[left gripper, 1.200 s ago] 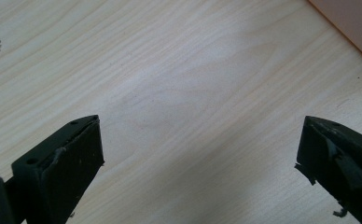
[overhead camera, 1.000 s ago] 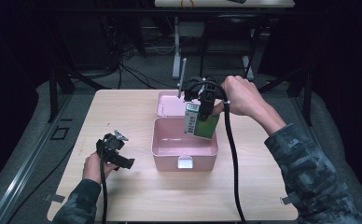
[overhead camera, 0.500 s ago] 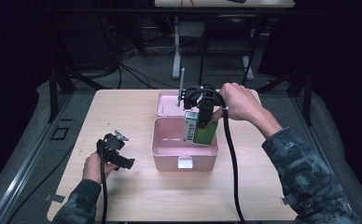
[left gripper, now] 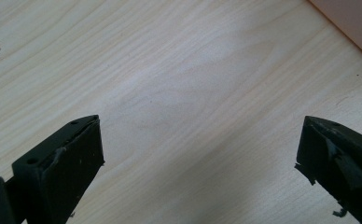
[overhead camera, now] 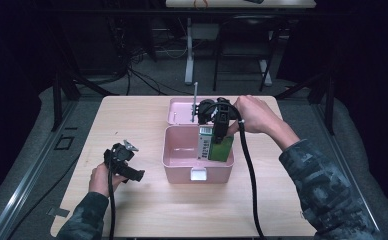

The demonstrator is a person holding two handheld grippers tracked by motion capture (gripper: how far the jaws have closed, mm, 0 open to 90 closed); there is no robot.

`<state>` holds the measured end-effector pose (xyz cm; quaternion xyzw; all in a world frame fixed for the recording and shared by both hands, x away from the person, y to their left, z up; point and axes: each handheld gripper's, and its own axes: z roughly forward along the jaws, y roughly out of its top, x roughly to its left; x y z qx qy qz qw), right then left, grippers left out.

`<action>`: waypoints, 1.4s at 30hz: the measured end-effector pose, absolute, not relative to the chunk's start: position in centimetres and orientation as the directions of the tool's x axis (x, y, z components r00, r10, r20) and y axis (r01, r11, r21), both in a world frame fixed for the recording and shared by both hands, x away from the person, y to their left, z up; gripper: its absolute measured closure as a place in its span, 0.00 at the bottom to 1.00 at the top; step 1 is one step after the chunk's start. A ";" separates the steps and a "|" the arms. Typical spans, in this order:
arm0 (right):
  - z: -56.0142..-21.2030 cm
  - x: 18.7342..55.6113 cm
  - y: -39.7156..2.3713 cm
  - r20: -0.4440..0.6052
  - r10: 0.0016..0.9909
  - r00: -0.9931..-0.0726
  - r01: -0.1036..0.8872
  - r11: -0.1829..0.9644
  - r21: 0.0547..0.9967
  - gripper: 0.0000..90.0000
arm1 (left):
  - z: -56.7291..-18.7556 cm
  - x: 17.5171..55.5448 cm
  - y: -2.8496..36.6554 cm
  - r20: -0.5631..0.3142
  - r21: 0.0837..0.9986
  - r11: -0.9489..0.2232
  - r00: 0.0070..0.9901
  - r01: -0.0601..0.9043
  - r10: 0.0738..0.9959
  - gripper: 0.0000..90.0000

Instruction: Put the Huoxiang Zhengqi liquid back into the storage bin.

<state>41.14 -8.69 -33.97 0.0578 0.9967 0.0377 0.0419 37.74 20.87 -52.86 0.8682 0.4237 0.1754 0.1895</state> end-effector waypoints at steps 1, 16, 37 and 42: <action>-34.2 41.2 -8.7 -0.078 0.110 -0.991 0.103 0.991 0.082 0.70 | -52.9 37.7 20.9 0.144 0.477 -0.569 0.580 0.669 0.802 0.00; -37.1 41.0 -8.5 -0.073 0.044 -0.996 0.040 0.998 0.055 0.70 | -52.9 37.7 20.8 0.151 0.472 -0.575 0.581 0.668 0.799 0.01; -40.4 40.9 -8.6 -0.036 0.030 -0.999 0.028 0.999 0.041 0.70 | -53.0 37.7 20.6 0.158 0.464 -0.582 0.584 0.668 0.796 0.01; -41.2 41.1 -8.7 -0.023 0.038 -0.999 0.037 0.998 0.050 0.70 | -53.0 37.7 20.5 0.160 0.462 -0.585 0.586 0.667 0.794 0.01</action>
